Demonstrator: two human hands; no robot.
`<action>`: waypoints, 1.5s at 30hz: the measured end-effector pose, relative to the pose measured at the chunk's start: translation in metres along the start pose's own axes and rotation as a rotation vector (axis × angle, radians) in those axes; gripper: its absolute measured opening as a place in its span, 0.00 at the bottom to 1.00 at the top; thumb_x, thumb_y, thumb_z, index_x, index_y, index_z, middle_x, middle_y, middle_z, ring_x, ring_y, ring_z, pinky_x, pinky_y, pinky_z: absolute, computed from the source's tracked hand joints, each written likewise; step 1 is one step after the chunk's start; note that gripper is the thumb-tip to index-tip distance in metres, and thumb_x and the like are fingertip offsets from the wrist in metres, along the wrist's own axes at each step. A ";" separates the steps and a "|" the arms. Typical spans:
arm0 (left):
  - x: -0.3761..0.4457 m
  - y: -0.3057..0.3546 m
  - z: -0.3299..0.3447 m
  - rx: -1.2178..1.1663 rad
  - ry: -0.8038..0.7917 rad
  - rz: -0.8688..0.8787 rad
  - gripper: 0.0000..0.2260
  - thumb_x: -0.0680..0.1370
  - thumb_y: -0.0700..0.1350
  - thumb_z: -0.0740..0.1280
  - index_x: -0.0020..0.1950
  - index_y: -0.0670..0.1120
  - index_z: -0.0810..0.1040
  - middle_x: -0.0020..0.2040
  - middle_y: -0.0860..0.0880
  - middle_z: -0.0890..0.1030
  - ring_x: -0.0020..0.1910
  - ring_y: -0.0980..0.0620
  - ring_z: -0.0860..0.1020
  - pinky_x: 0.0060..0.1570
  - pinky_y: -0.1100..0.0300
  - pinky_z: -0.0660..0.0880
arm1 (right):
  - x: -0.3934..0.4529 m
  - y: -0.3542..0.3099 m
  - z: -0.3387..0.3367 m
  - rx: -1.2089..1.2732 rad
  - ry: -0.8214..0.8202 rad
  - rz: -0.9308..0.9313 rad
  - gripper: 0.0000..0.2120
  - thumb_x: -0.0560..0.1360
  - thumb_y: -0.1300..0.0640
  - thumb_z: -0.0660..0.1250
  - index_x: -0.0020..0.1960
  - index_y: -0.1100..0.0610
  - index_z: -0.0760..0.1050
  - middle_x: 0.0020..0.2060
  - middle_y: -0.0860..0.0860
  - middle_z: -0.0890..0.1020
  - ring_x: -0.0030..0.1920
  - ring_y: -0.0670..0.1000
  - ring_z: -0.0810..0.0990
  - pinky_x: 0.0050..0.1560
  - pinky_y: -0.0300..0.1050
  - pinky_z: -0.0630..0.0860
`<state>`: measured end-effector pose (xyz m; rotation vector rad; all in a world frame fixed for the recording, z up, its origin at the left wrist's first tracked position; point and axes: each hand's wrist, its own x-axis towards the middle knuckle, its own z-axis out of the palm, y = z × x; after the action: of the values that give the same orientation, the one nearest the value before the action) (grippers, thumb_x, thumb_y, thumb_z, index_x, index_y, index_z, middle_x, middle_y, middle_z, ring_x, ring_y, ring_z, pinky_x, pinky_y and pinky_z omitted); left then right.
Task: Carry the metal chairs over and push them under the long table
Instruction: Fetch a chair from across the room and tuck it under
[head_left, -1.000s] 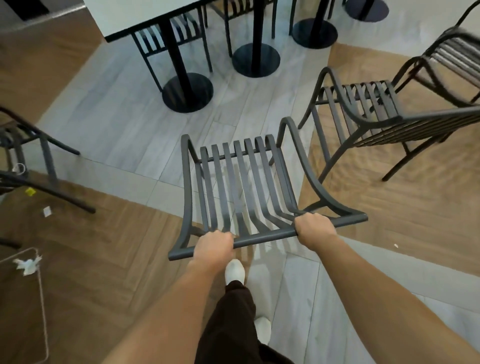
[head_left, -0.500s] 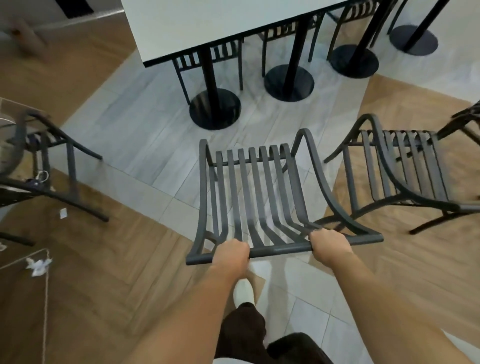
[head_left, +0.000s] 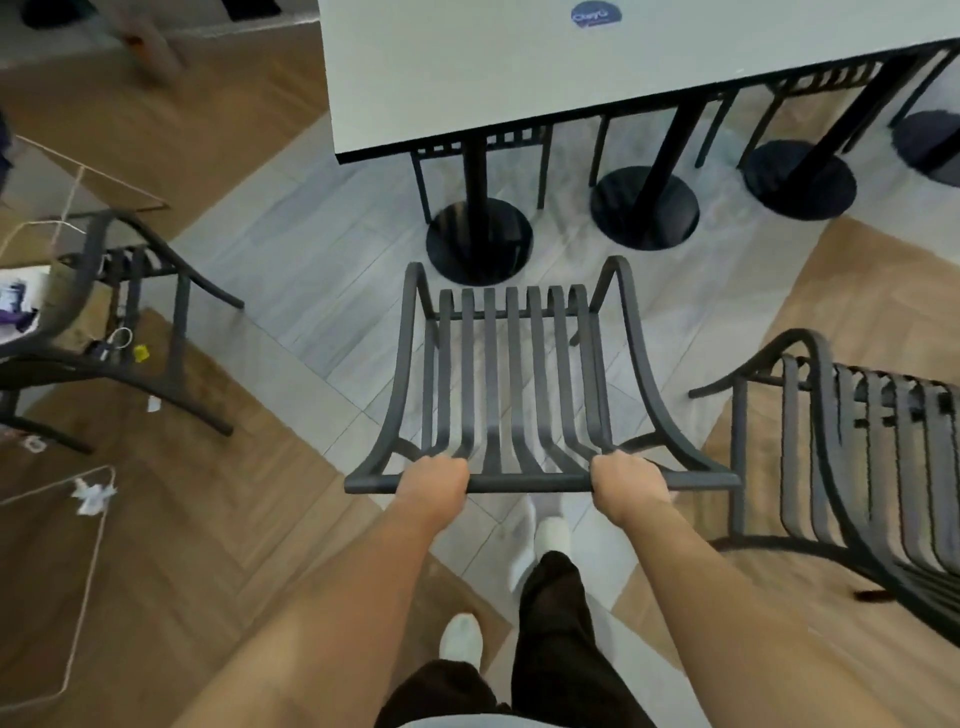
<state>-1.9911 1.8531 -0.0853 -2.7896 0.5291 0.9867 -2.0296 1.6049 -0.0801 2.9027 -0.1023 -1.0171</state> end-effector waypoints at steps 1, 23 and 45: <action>0.009 0.002 -0.008 -0.006 -0.004 -0.020 0.09 0.82 0.42 0.61 0.60 0.46 0.77 0.51 0.46 0.79 0.52 0.43 0.80 0.44 0.52 0.72 | 0.011 0.005 -0.008 0.001 0.002 -0.012 0.12 0.79 0.63 0.60 0.59 0.56 0.77 0.52 0.54 0.82 0.53 0.57 0.82 0.48 0.49 0.76; 0.183 -0.026 -0.142 -0.088 -0.003 -0.185 0.12 0.81 0.39 0.61 0.61 0.48 0.78 0.46 0.47 0.78 0.42 0.46 0.75 0.43 0.53 0.74 | 0.219 0.053 -0.157 -0.089 0.043 -0.172 0.10 0.80 0.61 0.62 0.60 0.56 0.78 0.50 0.54 0.81 0.51 0.56 0.81 0.51 0.49 0.78; 0.289 -0.070 -0.218 -0.143 -0.039 -0.183 0.09 0.82 0.43 0.62 0.60 0.48 0.78 0.44 0.48 0.75 0.47 0.45 0.79 0.48 0.51 0.77 | 0.333 0.056 -0.241 -0.112 -0.002 -0.163 0.11 0.80 0.60 0.63 0.60 0.53 0.78 0.51 0.53 0.82 0.51 0.57 0.82 0.51 0.50 0.80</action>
<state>-1.6291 1.7845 -0.0969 -2.8713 0.2000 1.0739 -1.6219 1.5307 -0.0938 2.8451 0.1882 -1.0132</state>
